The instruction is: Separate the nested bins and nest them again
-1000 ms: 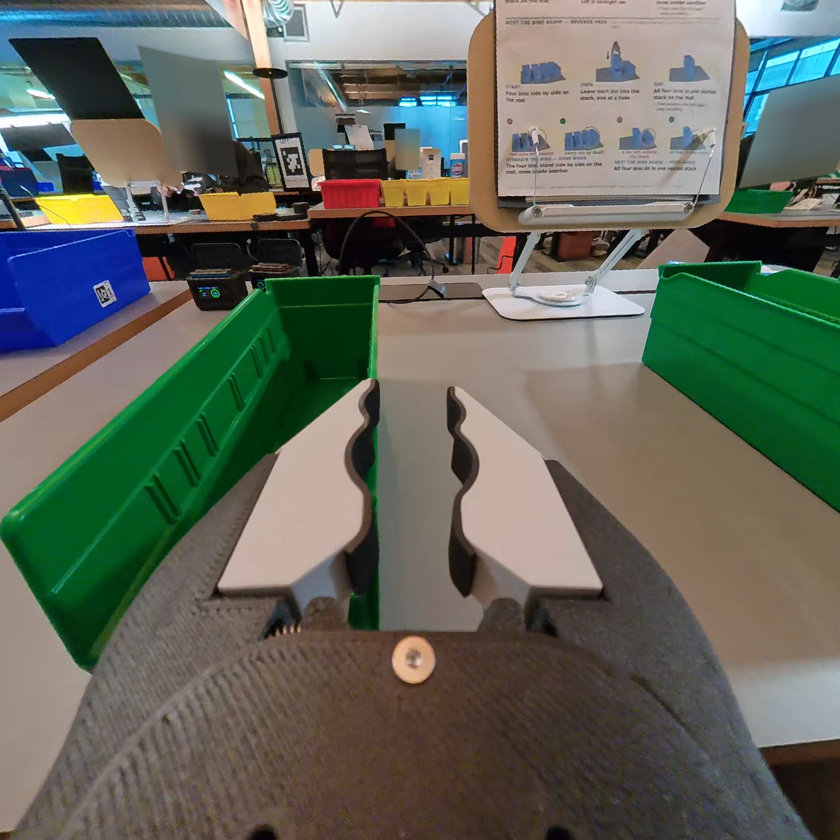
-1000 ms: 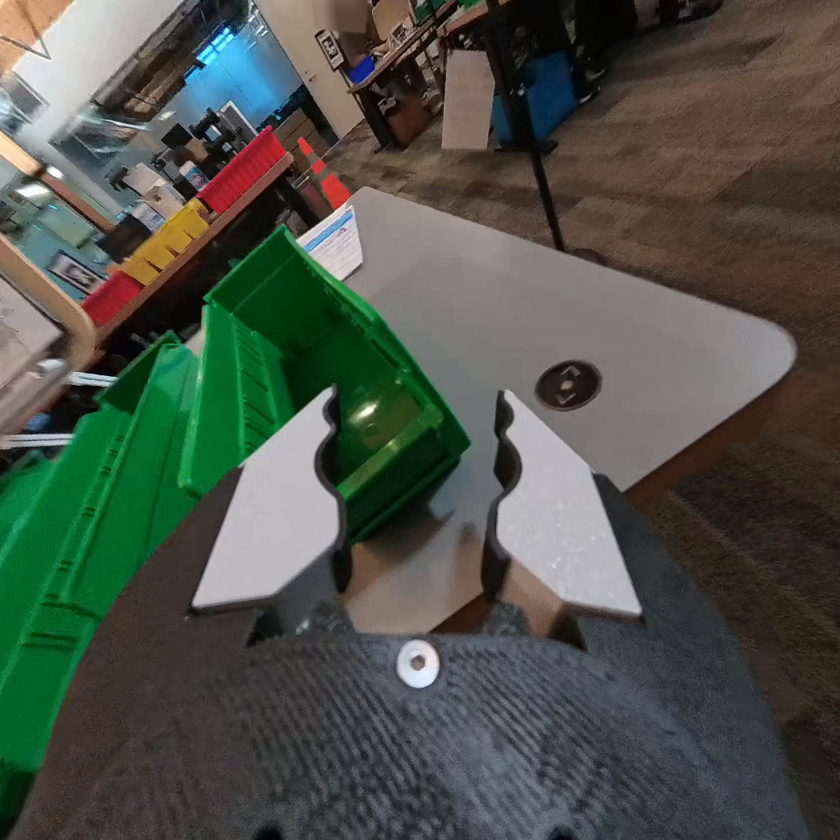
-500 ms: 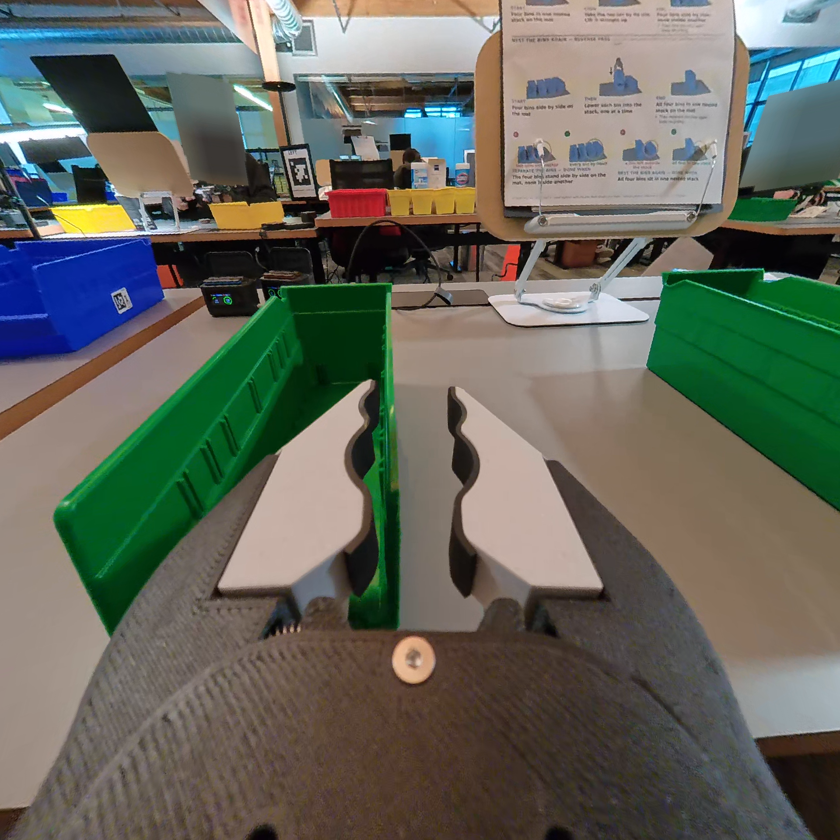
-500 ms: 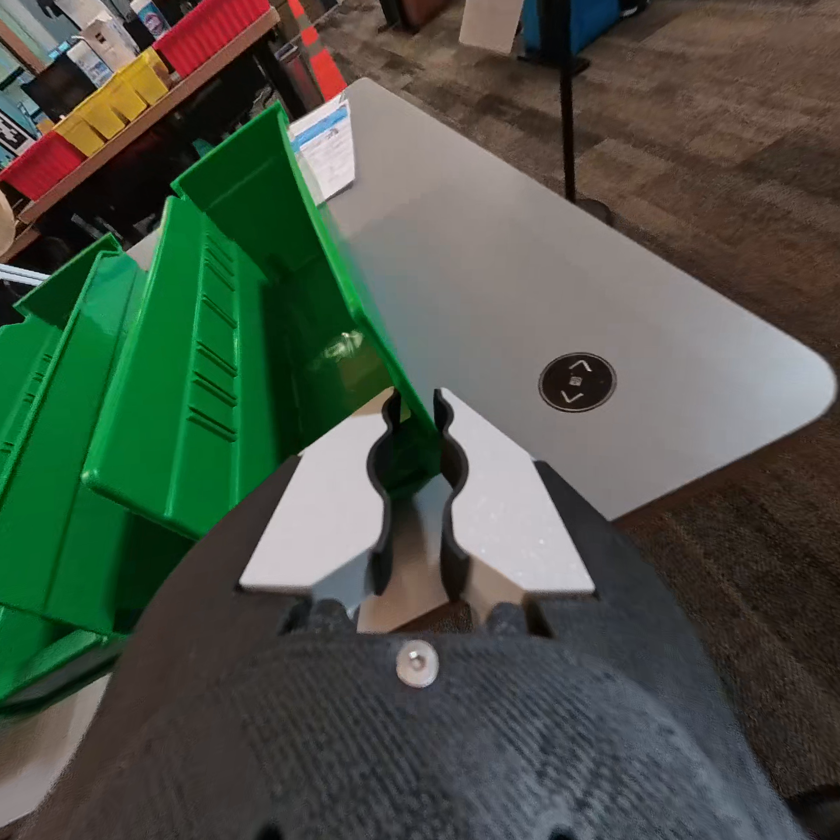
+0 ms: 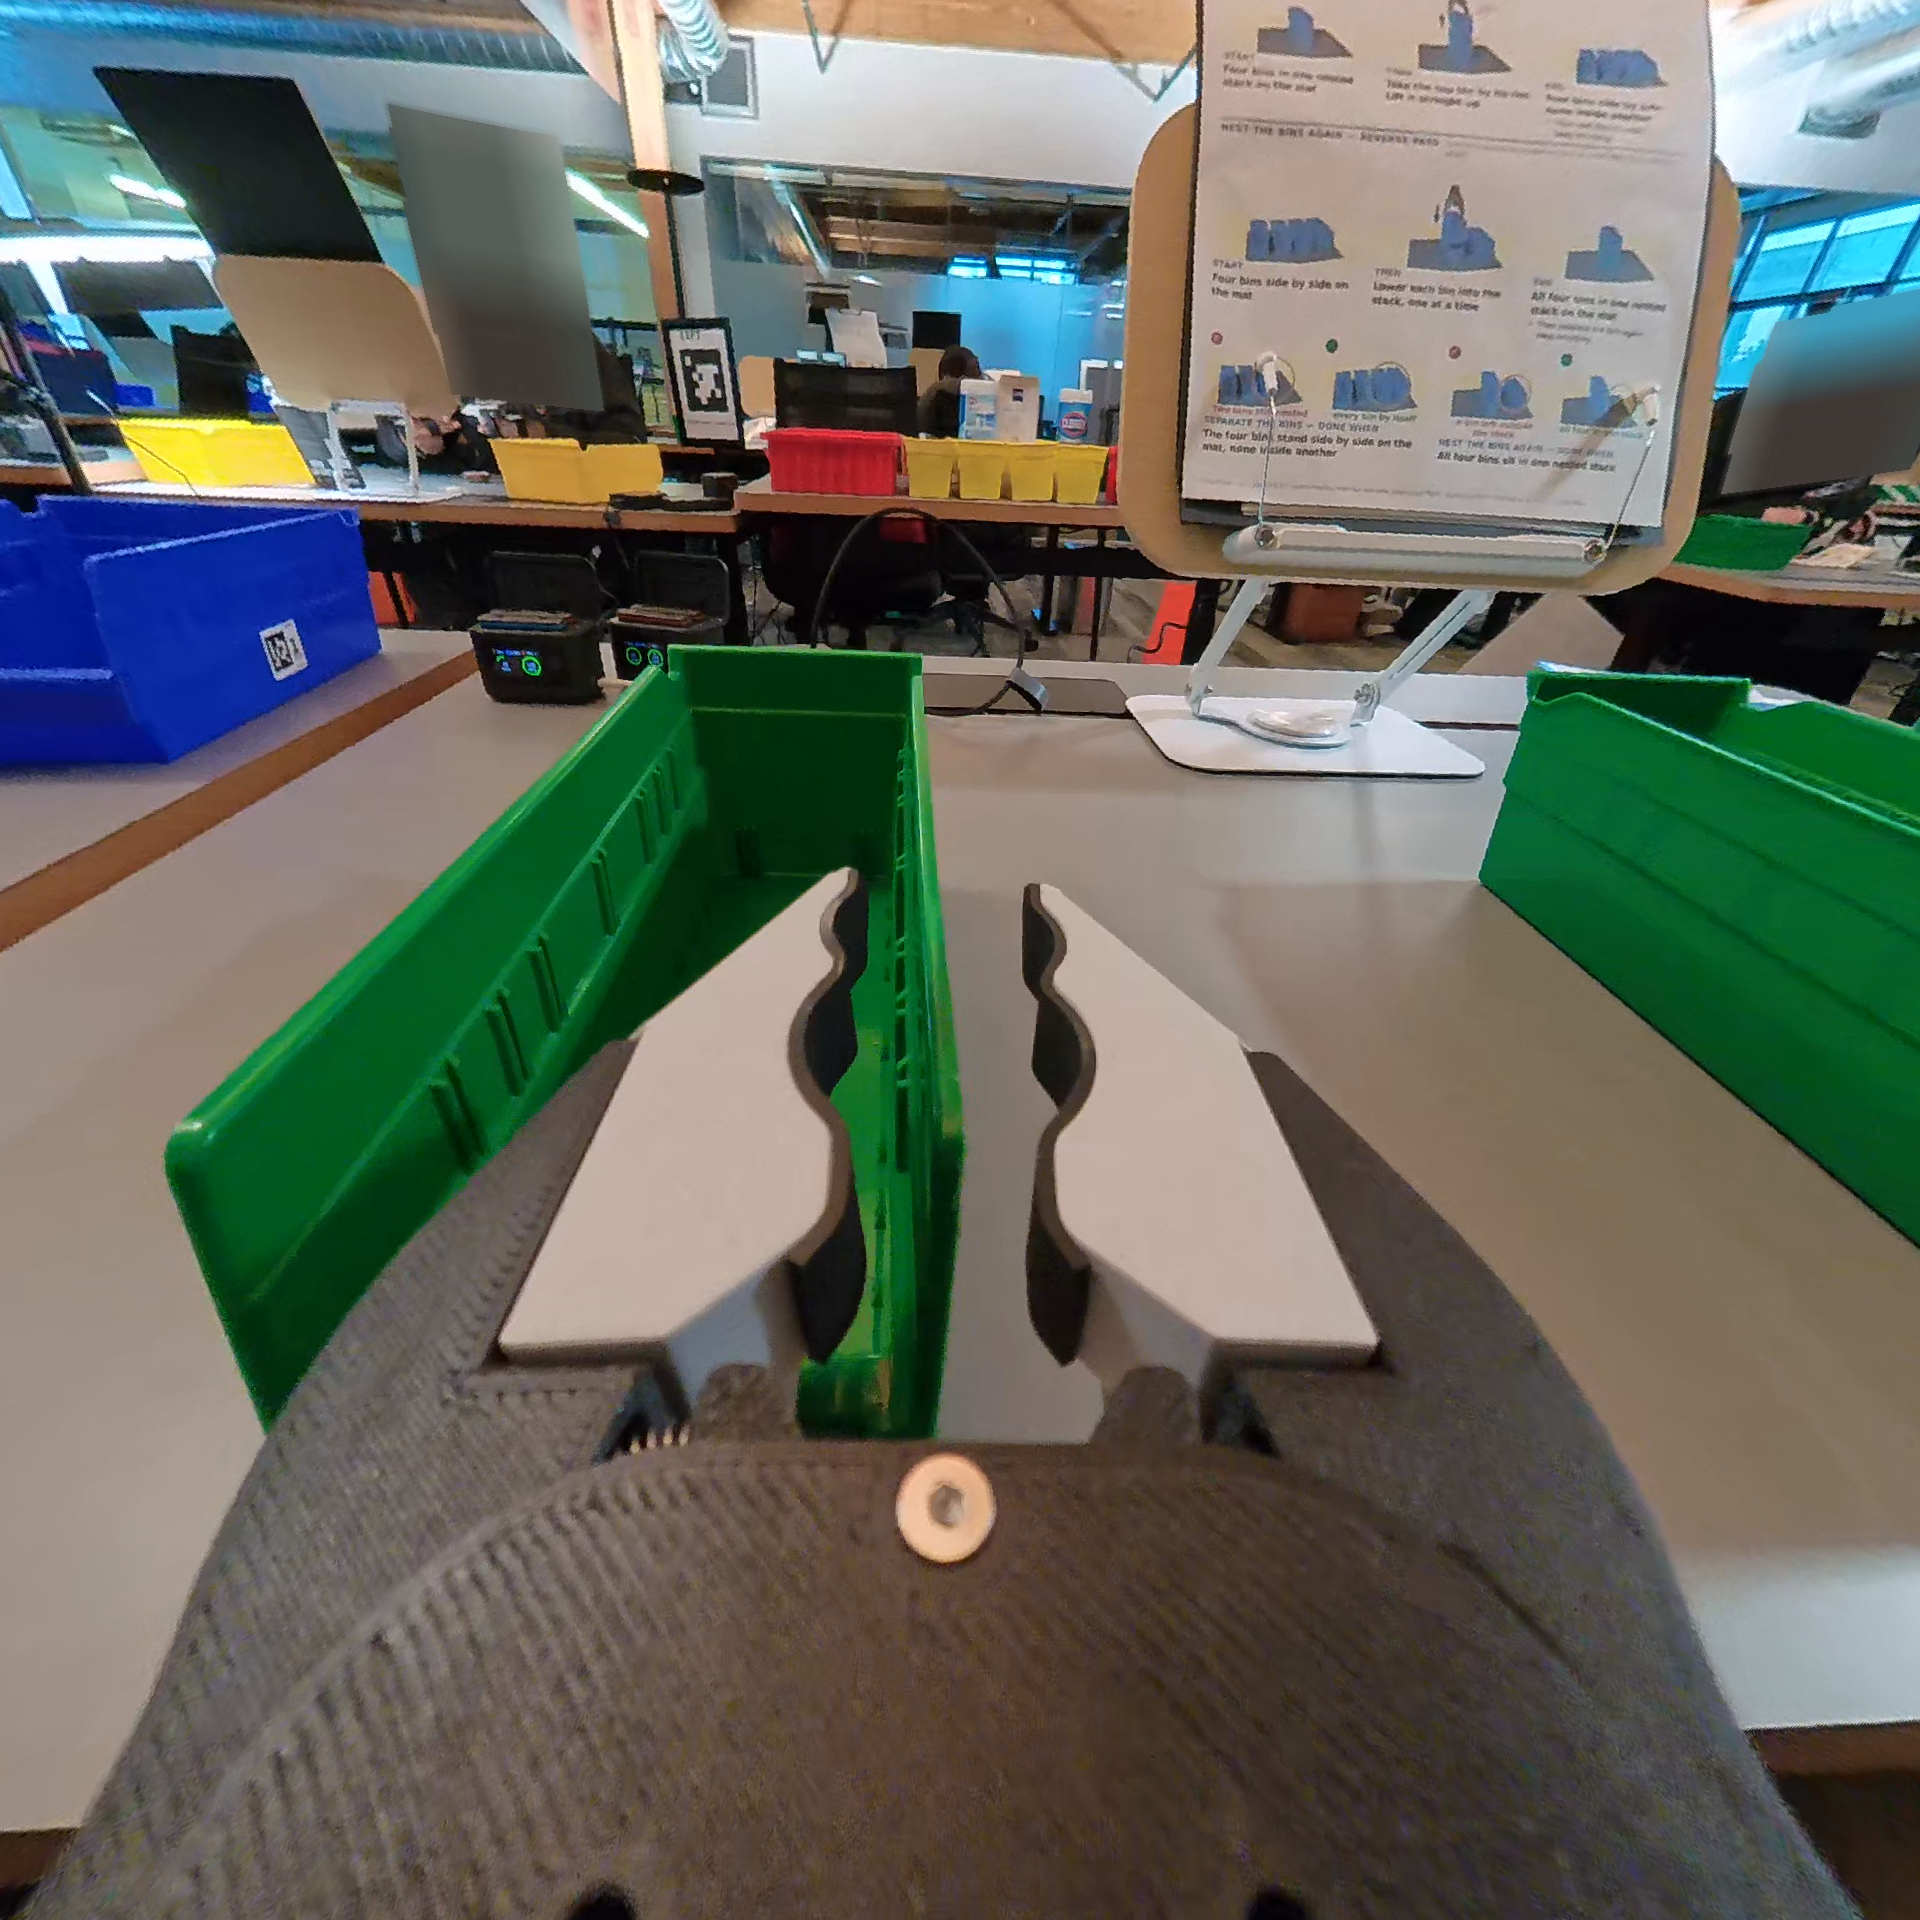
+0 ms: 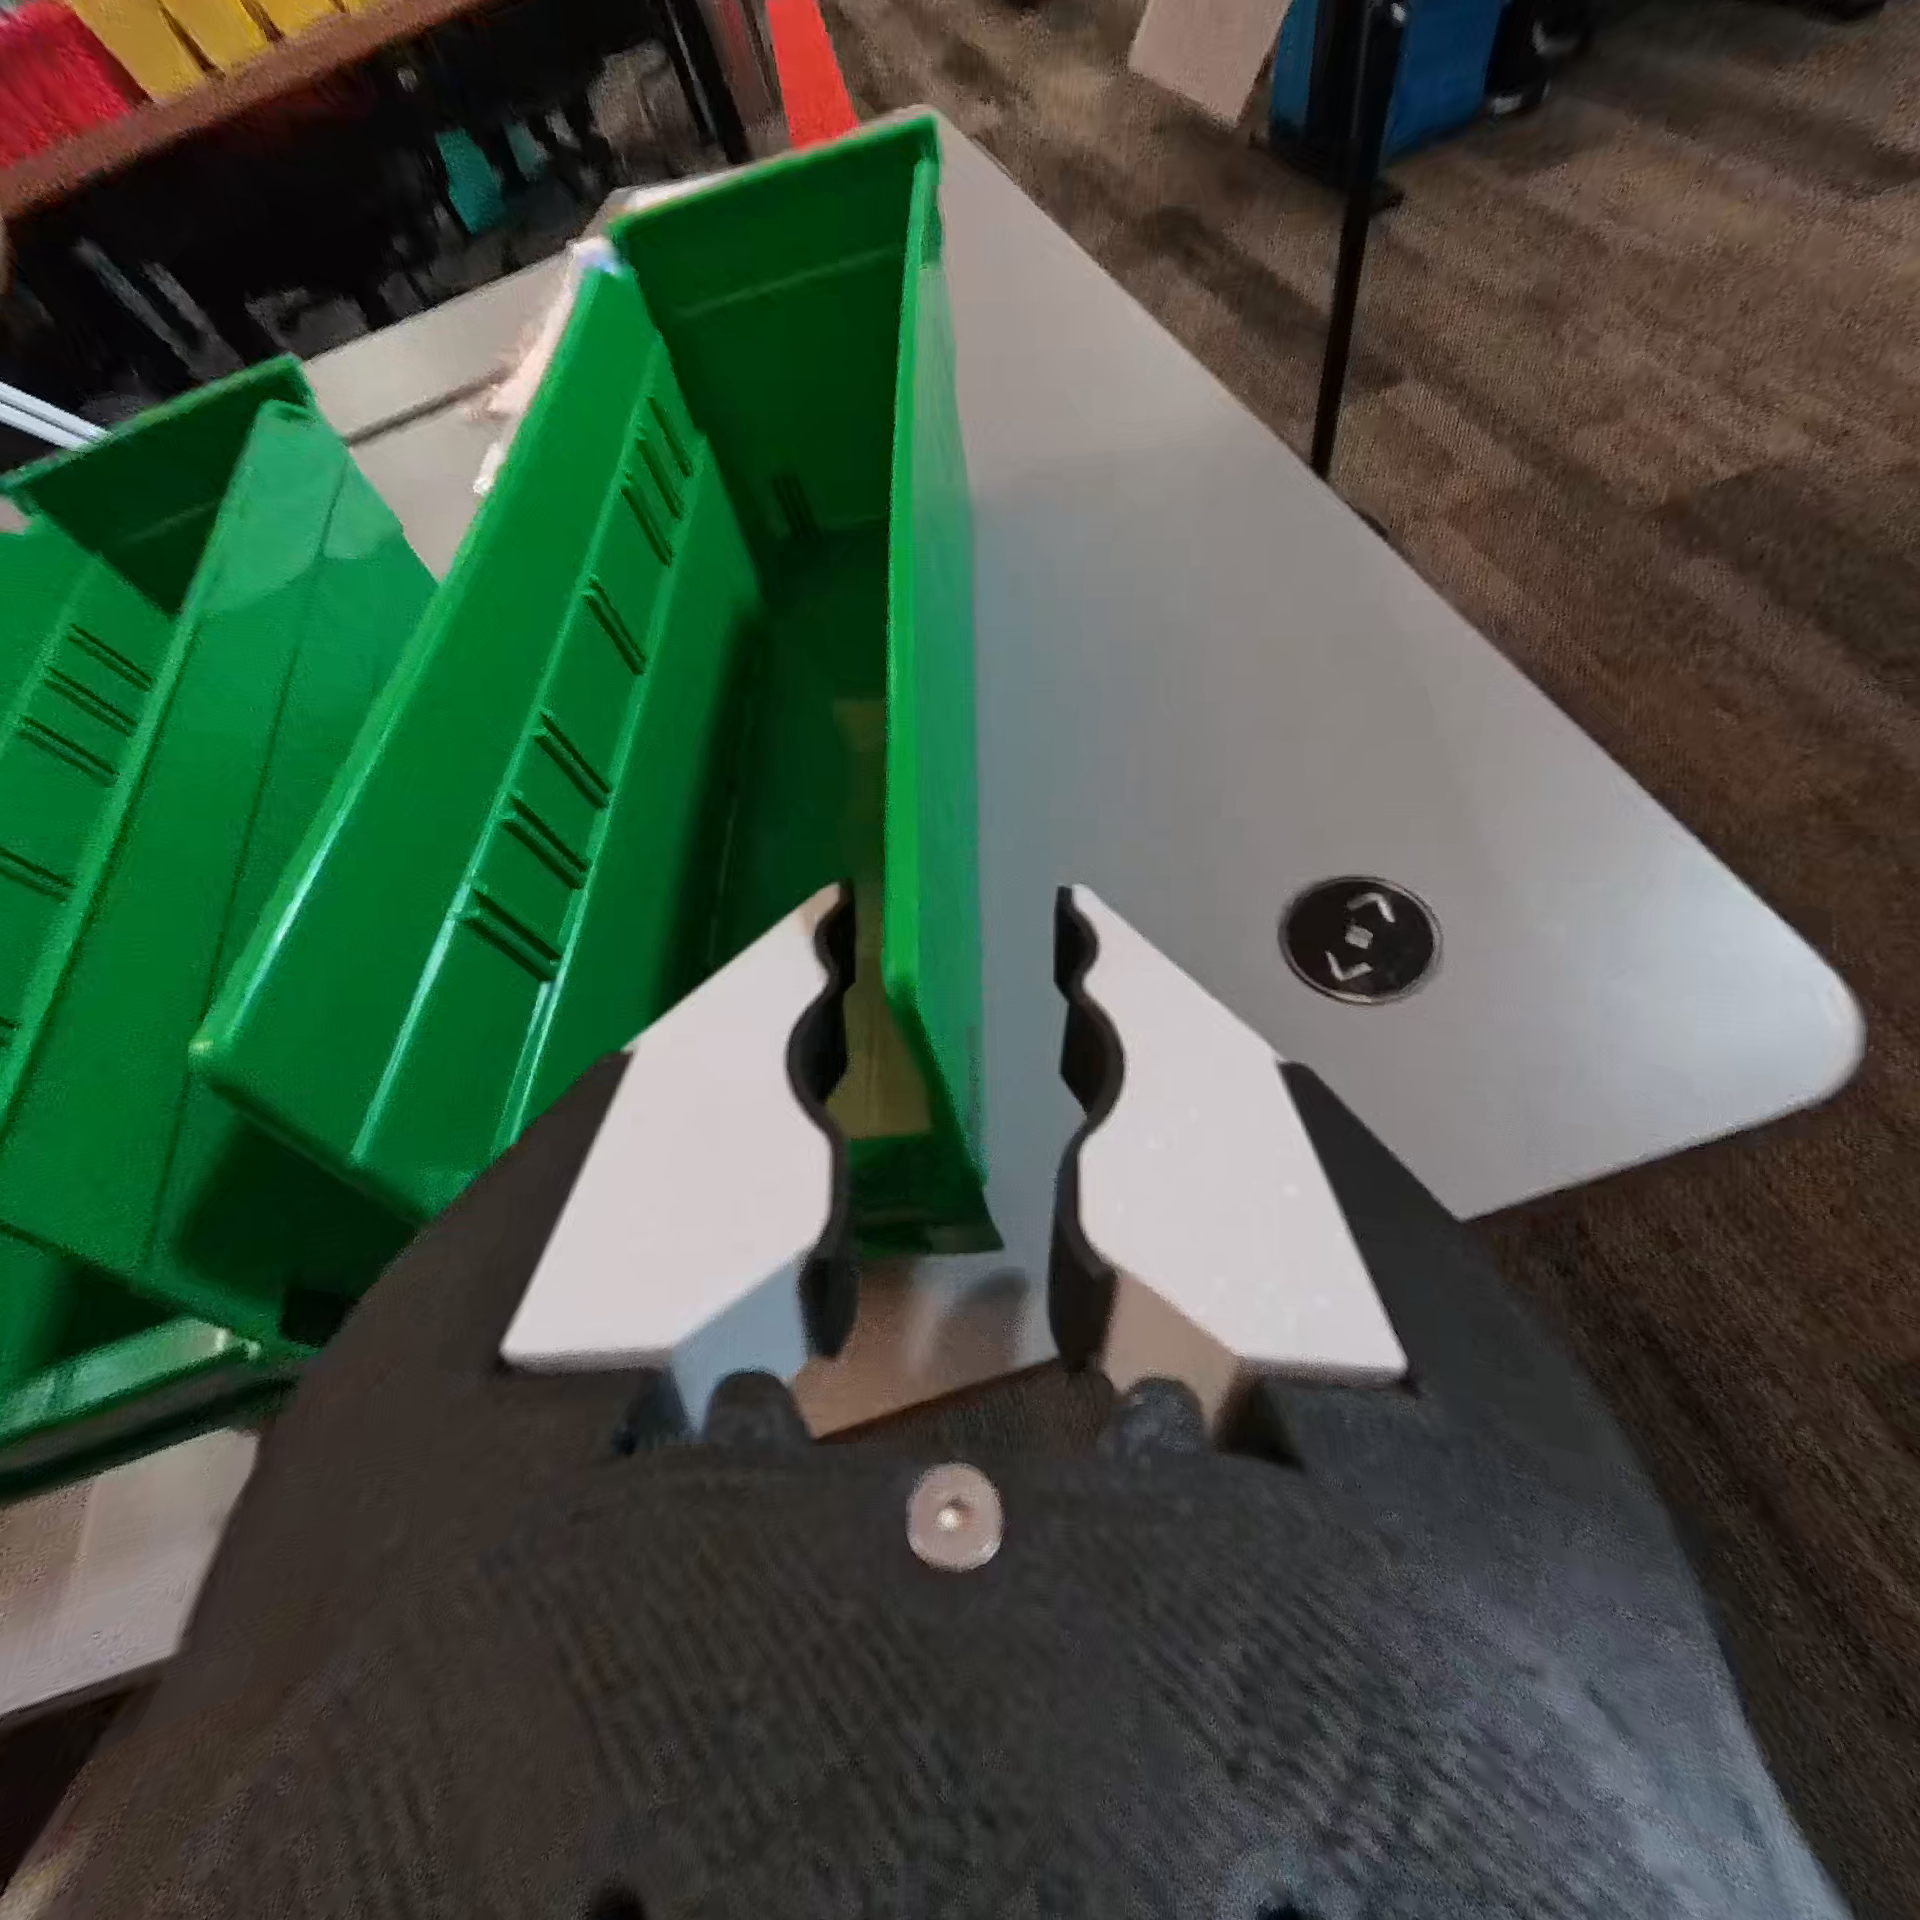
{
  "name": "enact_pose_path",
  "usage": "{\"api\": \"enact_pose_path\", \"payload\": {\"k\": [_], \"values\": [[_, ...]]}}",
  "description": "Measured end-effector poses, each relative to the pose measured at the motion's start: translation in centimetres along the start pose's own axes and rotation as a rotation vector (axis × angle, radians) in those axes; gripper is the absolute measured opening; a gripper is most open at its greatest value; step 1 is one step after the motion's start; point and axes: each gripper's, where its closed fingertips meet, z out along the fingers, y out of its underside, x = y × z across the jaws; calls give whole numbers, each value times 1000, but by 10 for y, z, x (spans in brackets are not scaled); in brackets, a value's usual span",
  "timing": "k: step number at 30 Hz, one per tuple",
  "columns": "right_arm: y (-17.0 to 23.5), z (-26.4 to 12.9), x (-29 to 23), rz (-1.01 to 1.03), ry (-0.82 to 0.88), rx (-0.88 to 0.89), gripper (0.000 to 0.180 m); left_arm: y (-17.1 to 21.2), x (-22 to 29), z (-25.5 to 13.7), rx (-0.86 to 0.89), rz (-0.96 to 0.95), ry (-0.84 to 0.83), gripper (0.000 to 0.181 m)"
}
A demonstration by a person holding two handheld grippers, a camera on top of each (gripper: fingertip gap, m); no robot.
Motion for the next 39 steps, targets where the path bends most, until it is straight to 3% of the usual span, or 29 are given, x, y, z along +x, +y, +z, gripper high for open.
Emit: {"api": "enact_pose_path", "payload": {"k": [6,13,15,19,23,28,33,34,35,37,39], "values": [[-8,-1,1,22,1,82,4,-2,4,-1,12,27,7,25],[-44,-33,14,-82,200,243,4,-28,30,-17,142,26,73,30],[-63,-51,5,-92,191,338,3,-35,41,-24,185,56,85,30],[-99,-92,-45,-70,66,532,3,-53,58,-35,249,140,70,34],[-114,-122,-140,-134,-135,619,3,-62,88,-46,279,118,150,35],[-80,-143,-293,-174,-455,576,3,-63,139,-61,244,52,334,36],[9,-164,-411,-313,-613,497,2,-59,191,-89,182,-73,572,54],[24,-164,-422,-346,-601,499,2,-56,200,-95,166,-78,602,48],[37,-165,-431,-350,-602,492,2,-54,198,-95,158,-82,564,1],[52,-161,-438,-304,-610,452,2,-50,182,-89,156,-111,431,0],[56,-156,-439,-273,-611,427,2,-45,180,-89,141,-98,440,0]]}}
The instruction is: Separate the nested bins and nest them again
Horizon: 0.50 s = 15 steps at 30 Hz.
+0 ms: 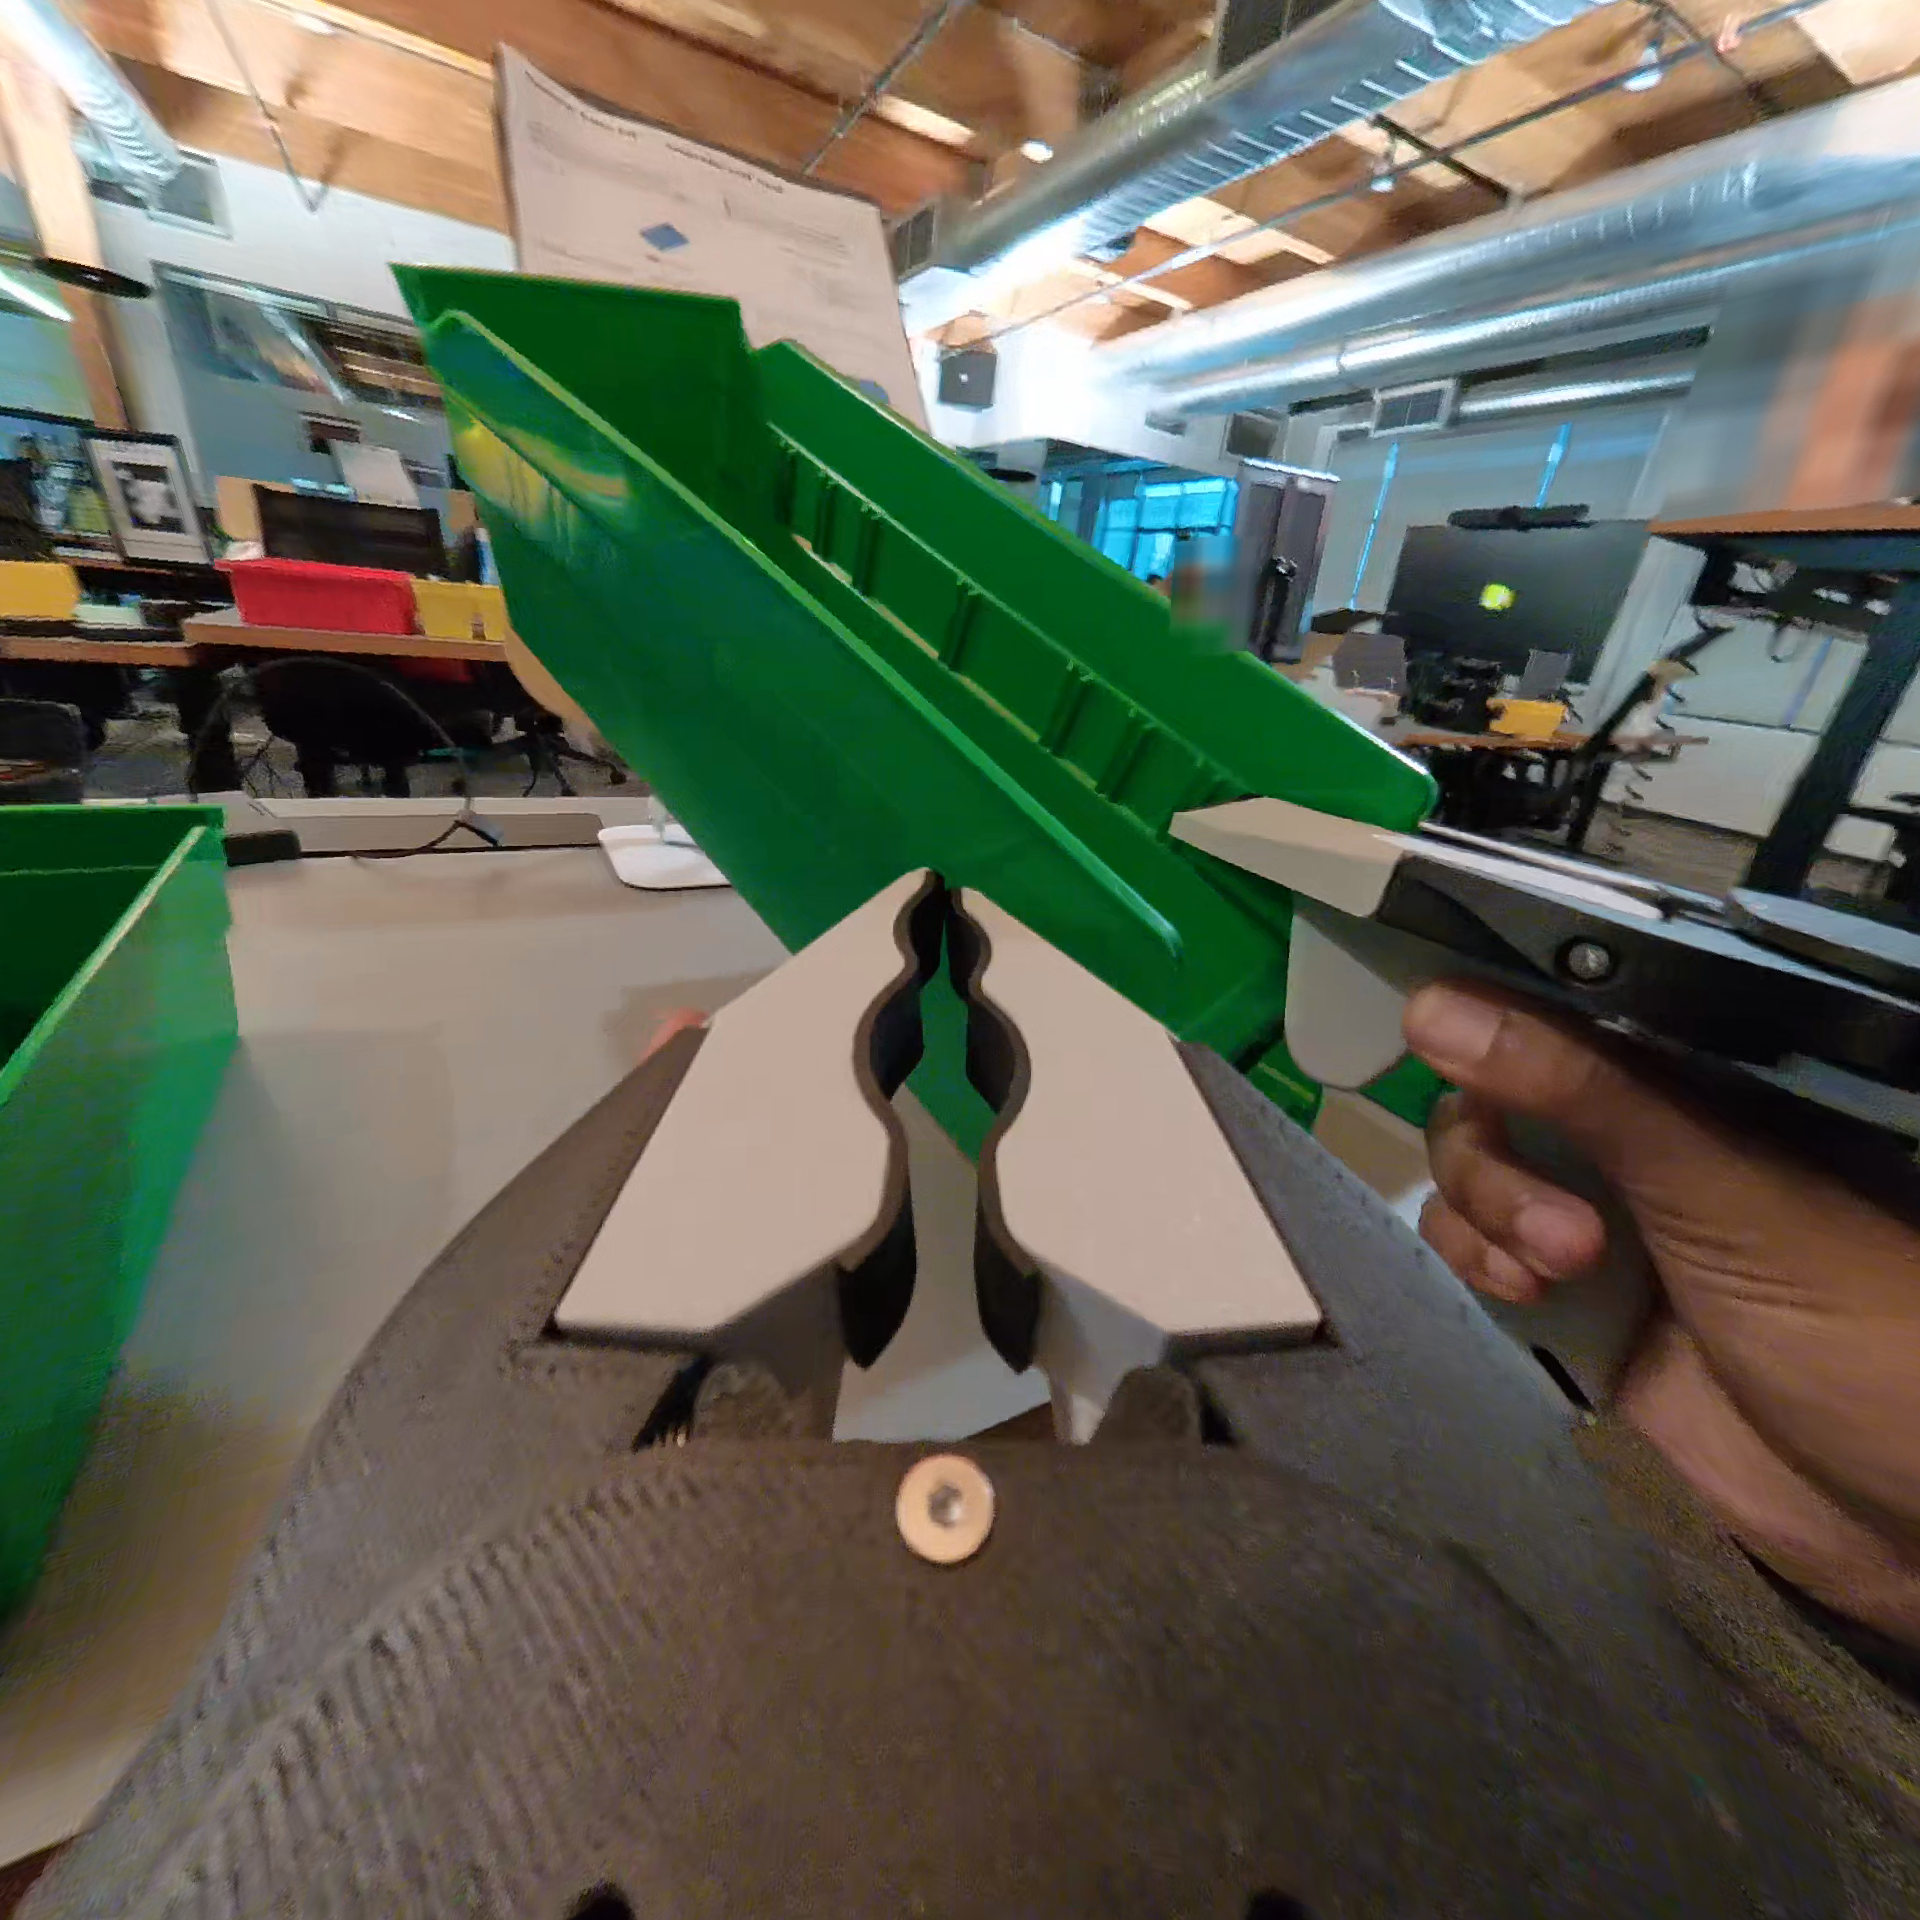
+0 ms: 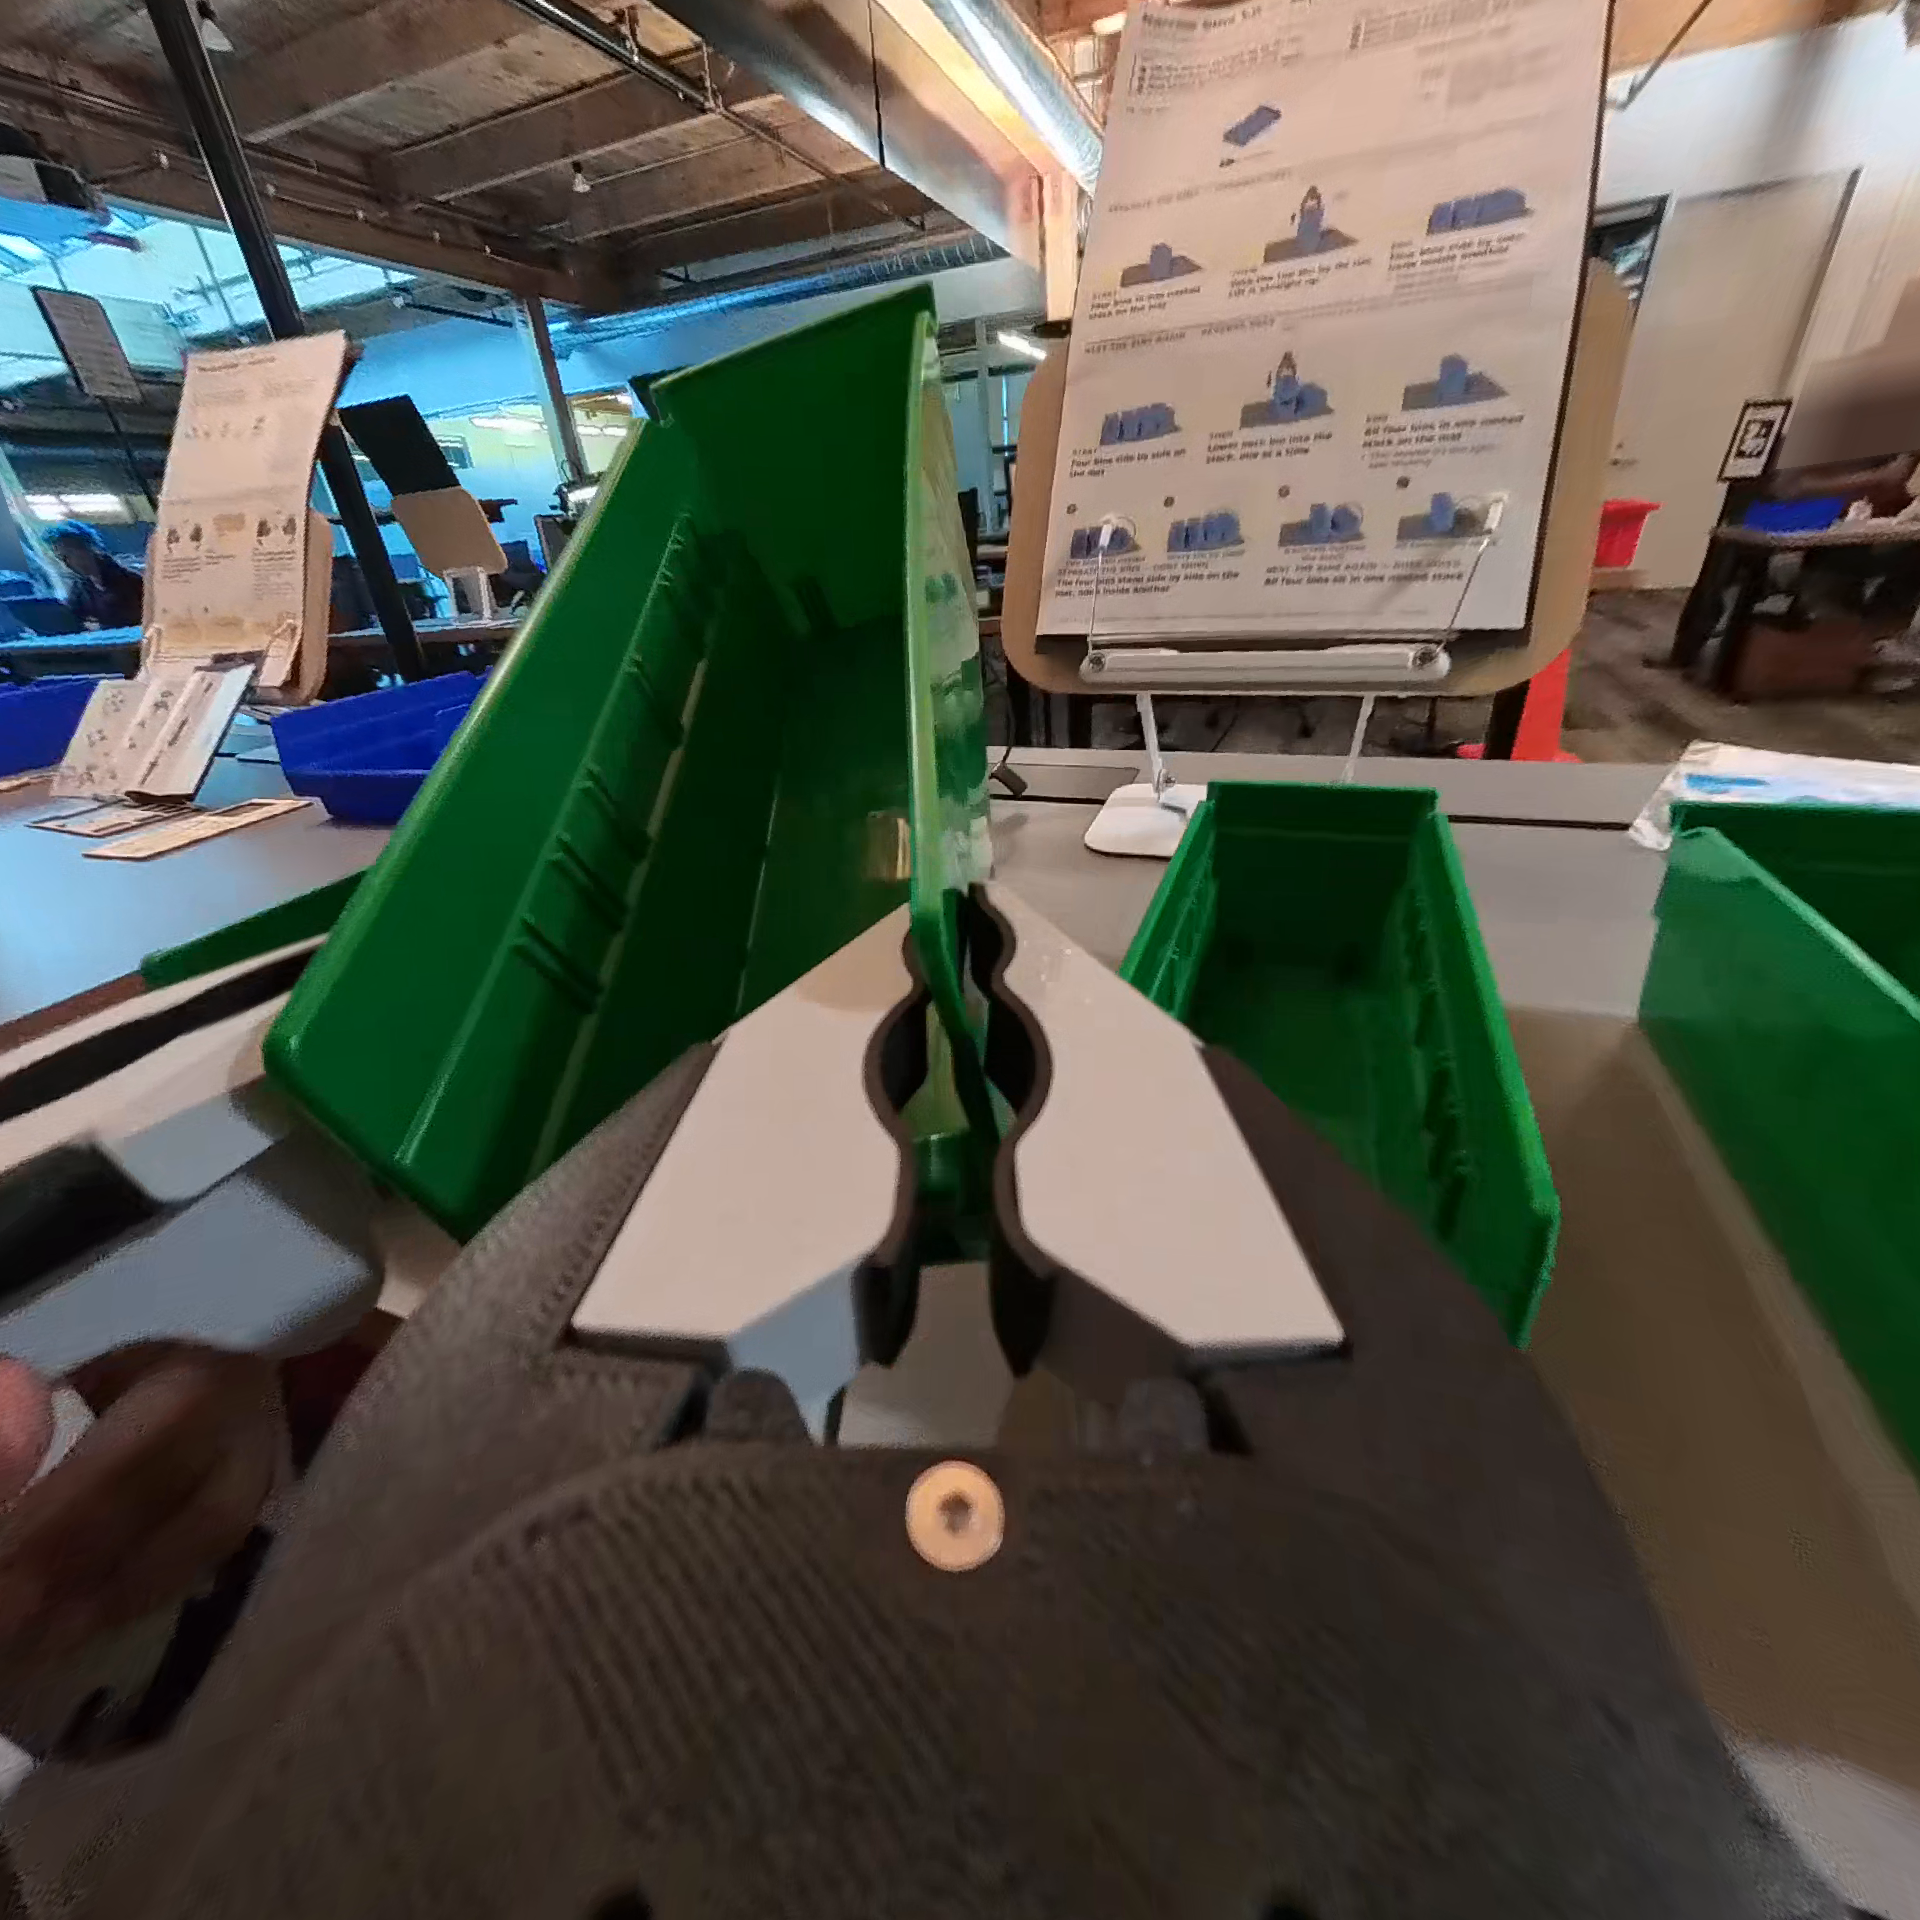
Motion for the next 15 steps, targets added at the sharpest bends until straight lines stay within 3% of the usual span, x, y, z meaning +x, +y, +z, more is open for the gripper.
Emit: {"api": "enact_pose_path", "payload": {"k": [2,4,6,8,12,15], "values": [[1,5,5,41,-9,-1,2,0,1,-2,-2,-20,72,6],[2,10,12,60,-6,1,2,-5,-1,-8,33,-72,131,42],[4,16,12,60,-25,-1,3,-7,2,-13,54,-113,210,44],[11,22,4,58,-63,-9,3,-3,-3,-15,41,-115,186,55],[29,29,-36,-3,-147,-58,3,7,-3,-21,6,-64,151,65],[31,32,-55,25,-205,-56,3,5,-33,-29,14,-7,-30,38]]}}
